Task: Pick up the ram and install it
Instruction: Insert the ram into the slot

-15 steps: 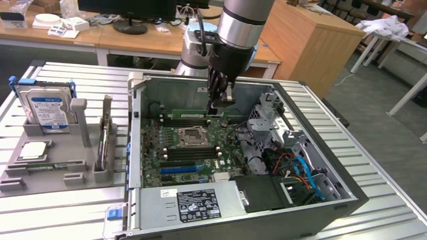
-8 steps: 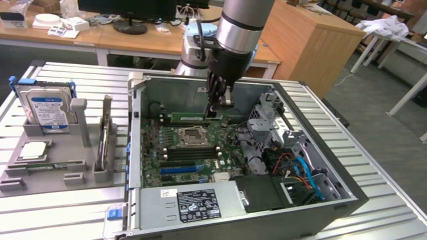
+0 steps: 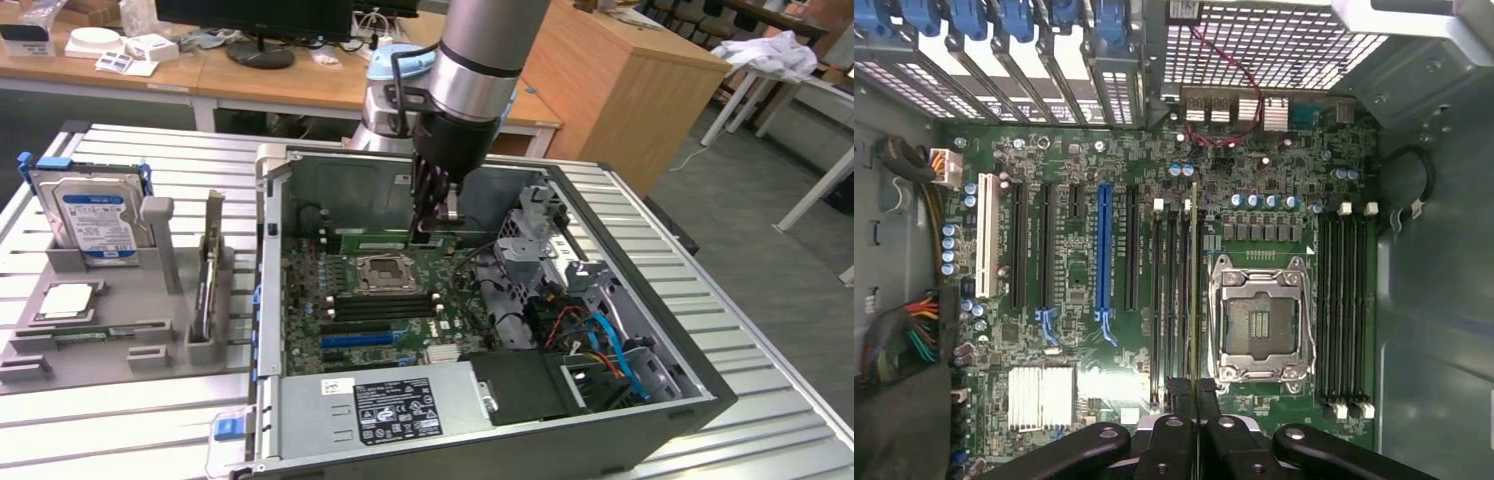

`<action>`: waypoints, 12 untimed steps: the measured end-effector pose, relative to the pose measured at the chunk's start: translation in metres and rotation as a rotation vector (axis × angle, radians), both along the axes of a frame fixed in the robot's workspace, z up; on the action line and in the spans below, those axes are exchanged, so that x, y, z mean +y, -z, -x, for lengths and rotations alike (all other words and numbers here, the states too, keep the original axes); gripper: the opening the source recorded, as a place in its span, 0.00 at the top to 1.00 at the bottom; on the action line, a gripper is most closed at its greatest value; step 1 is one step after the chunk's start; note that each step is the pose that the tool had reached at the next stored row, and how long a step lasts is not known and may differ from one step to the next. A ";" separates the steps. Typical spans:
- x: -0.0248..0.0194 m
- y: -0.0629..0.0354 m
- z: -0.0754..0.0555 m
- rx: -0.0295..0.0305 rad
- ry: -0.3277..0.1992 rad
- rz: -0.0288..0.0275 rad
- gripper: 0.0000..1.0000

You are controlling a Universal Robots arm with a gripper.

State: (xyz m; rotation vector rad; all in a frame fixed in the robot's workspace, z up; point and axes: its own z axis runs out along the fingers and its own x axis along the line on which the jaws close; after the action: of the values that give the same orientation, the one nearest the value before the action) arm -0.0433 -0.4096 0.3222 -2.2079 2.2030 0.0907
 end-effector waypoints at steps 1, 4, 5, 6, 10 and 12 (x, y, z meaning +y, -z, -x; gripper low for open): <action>0.0000 0.0018 0.000 0.0001 0.000 0.0000 0.88; 0.0000 0.0070 0.000 0.0000 0.000 0.0000 0.88; 0.0000 0.0086 0.000 0.0000 0.000 0.0000 0.88; 0.0000 0.0103 0.000 0.0000 0.000 0.0000 0.88; 0.0000 0.0154 0.000 0.0000 0.000 0.0000 0.88; 0.0000 0.0177 0.000 0.0000 0.000 0.0000 0.88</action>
State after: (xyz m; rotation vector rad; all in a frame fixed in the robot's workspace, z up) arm -0.0433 -0.4096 0.3045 -2.2080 2.2030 0.0907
